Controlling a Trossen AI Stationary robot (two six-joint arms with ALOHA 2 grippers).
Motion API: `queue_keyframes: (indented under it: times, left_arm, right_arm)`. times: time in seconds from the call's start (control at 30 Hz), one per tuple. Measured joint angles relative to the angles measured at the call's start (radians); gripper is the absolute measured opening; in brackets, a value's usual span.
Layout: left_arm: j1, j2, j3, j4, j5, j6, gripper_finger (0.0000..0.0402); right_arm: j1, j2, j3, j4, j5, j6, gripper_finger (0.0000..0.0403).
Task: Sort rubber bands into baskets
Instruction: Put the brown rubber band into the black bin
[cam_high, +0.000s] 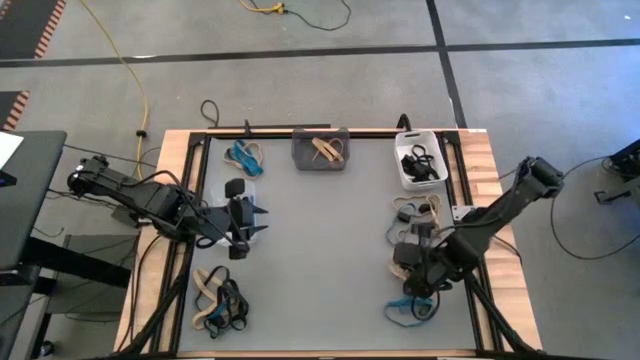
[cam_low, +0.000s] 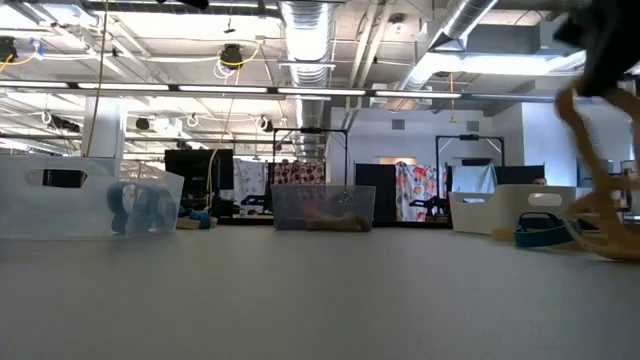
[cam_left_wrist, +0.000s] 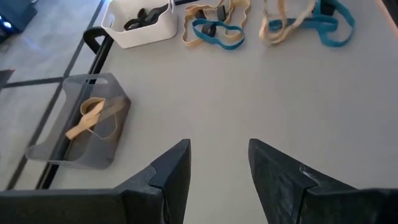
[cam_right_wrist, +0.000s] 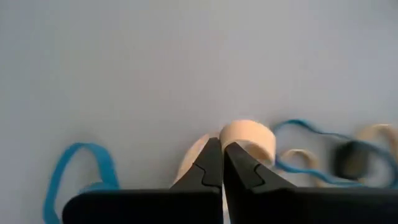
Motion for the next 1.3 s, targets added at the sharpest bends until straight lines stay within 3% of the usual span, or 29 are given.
queue_keyframes:
  times: [0.2, 0.4, 0.6, 0.87, 0.97, 1.3]
  left_arm:
    - [0.000, 0.000, 0.000, 0.000, 0.000, -0.045, 0.0153]
    - [0.000, 0.000, 0.000, 0.000, 0.000, -0.053, 0.0153]
    - [0.000, 0.000, 0.000, 0.000, 0.000, -0.043, 0.0153]
    - [0.000, 0.000, 0.000, 0.000, -0.001, 0.000, 0.0153]
    - [0.000, 0.000, 0.000, 0.000, -0.001, 0.000, 0.0153]
    - [0.000, 0.000, 0.000, 0.001, -0.001, -0.050, 0.0153]
  right_arm:
    - [0.036, -0.001, 0.170, -0.185, 0.097, 0.008, 0.0023]
    - [0.063, -0.001, 0.268, -0.227, 0.250, -0.011, 0.0023]
    - [-0.014, 0.000, 0.276, -0.156, 0.284, -0.141, 0.0023]
    - [-0.225, 0.002, 0.276, 0.090, 0.284, -0.477, 0.0023]
    - [-0.333, 0.002, 0.276, 0.190, 0.244, -0.601, 0.0023]
    - [-0.722, 0.017, 0.276, 0.488, -0.111, -0.904, 0.0023]
